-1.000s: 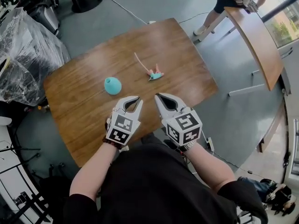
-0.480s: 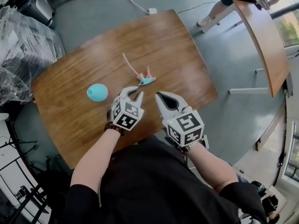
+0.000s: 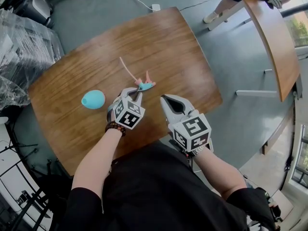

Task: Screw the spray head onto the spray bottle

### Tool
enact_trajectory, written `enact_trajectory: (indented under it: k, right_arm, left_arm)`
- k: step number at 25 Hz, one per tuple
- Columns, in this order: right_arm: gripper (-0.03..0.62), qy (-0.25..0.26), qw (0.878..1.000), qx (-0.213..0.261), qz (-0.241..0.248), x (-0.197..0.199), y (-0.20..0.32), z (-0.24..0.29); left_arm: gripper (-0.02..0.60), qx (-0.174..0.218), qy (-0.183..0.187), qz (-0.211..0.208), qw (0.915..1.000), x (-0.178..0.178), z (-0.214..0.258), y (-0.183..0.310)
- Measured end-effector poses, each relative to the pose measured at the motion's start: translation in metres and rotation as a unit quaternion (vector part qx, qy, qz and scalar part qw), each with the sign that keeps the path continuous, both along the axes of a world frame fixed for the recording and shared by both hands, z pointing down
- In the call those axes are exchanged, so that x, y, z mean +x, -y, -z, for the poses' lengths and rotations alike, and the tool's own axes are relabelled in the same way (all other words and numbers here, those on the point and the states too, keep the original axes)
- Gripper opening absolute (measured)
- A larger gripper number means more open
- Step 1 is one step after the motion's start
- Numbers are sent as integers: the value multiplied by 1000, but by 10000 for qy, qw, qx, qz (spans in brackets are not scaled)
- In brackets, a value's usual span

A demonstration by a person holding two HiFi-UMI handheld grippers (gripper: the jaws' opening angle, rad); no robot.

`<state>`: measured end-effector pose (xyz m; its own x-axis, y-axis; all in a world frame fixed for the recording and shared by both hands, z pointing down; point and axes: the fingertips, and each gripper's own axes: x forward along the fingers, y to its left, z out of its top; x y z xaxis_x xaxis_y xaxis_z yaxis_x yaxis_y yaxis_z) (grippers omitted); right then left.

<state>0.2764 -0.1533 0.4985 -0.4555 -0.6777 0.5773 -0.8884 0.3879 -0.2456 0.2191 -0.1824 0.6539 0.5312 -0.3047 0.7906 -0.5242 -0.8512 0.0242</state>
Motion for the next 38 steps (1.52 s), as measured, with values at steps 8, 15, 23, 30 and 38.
enact_trajectory:
  k: [8, 15, 23, 30, 38]
  right_arm:
    - [-8, 37, 9999, 75, 100, 3, 5, 3]
    - [-8, 26, 9997, 147, 212, -5, -2, 7]
    - [-8, -532, 9964, 459, 470, -15, -9, 14]
    - [80, -1637, 9715, 1217, 1209, -33, -9, 35]
    - [160, -3122, 9009, 2001, 2255, -72, -23, 50]
  left_arm:
    - [43, -103, -13, 220, 9997, -1, -2, 4]
    - [31, -103, -272, 242, 9993, -1, 21, 0]
    - [28, -156, -853, 224, 9960, -9, 65, -6]
    - [26, -329, -1442, 52, 9890, -18, 118, -17]
    - [26, -640, -2086, -3, 9759, -45, 165, -29]
